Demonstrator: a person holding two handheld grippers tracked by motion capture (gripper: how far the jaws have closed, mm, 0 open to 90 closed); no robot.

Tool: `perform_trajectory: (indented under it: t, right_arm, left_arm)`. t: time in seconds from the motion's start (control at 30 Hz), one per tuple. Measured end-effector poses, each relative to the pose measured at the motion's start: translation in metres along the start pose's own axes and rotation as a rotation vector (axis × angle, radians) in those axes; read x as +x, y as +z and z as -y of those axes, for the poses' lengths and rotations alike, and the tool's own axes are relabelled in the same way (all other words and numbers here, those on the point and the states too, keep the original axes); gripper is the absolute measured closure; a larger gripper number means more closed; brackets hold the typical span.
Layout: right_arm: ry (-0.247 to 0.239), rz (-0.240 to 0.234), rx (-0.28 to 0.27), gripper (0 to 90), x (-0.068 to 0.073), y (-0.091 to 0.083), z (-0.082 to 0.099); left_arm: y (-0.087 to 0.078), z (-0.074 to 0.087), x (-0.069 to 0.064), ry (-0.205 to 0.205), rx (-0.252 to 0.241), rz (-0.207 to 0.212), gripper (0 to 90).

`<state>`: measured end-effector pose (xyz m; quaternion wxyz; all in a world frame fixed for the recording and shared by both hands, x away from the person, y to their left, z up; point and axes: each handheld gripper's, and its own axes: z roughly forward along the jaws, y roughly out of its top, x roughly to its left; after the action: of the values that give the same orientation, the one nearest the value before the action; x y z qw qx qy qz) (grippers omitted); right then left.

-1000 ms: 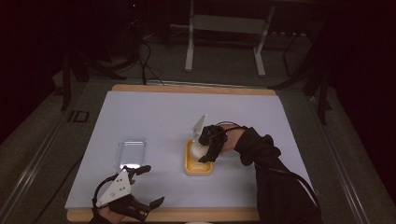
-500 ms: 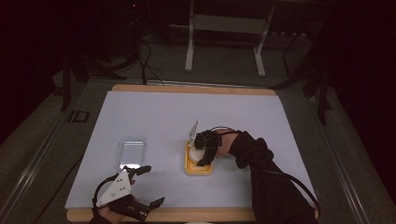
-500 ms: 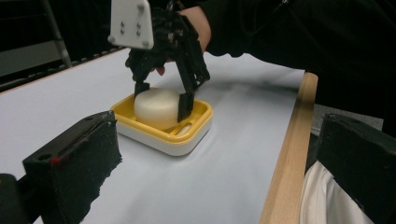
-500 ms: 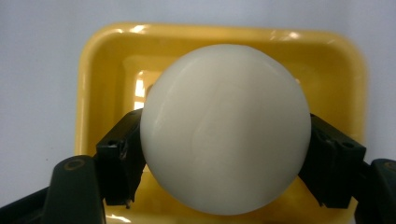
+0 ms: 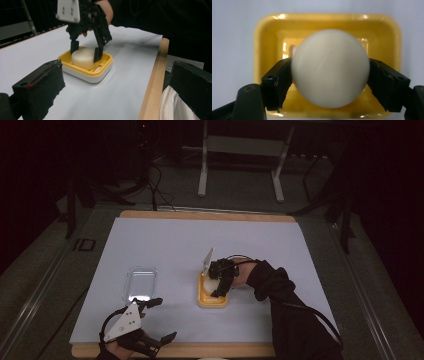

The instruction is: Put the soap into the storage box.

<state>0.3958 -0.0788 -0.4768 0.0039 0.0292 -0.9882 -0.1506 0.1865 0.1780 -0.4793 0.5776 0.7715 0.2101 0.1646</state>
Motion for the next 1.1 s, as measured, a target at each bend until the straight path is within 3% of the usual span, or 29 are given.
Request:
perform_trajectory:
  t: [0.23, 0.37, 0.67, 0.83, 1.1]
  right_arm:
    - [0.037, 0.034, -0.066, 19.4, 0.002, -0.024, 0.002]
    - [0.073, 0.046, -0.089, 11.5, 0.002, -0.034, 0.004]
    - [0.129, 0.150, -0.112, 11.6, 0.006, -0.051, 0.011]
    - [0.184, 0.210, -0.160, 13.2, 0.007, -0.065, 0.022]
    - [0.255, 0.240, -0.194, 13.2, 0.009, -0.076, 0.045]
  left_arm:
    - [0.000, 0.000, 0.000, 0.000, 0.002, 0.002, 0.1]
    - [0.001, 0.000, 0.000, 0.000, 0.004, 0.002, 0.1]
    - [0.000, 0.000, 0.000, 0.000, 0.002, 0.004, 0.1]
    - [0.000, 0.000, 0.000, -0.002, 0.000, 0.002, 0.1]
    - [0.001, 0.000, 0.000, -0.002, 0.002, 0.001, 0.1]
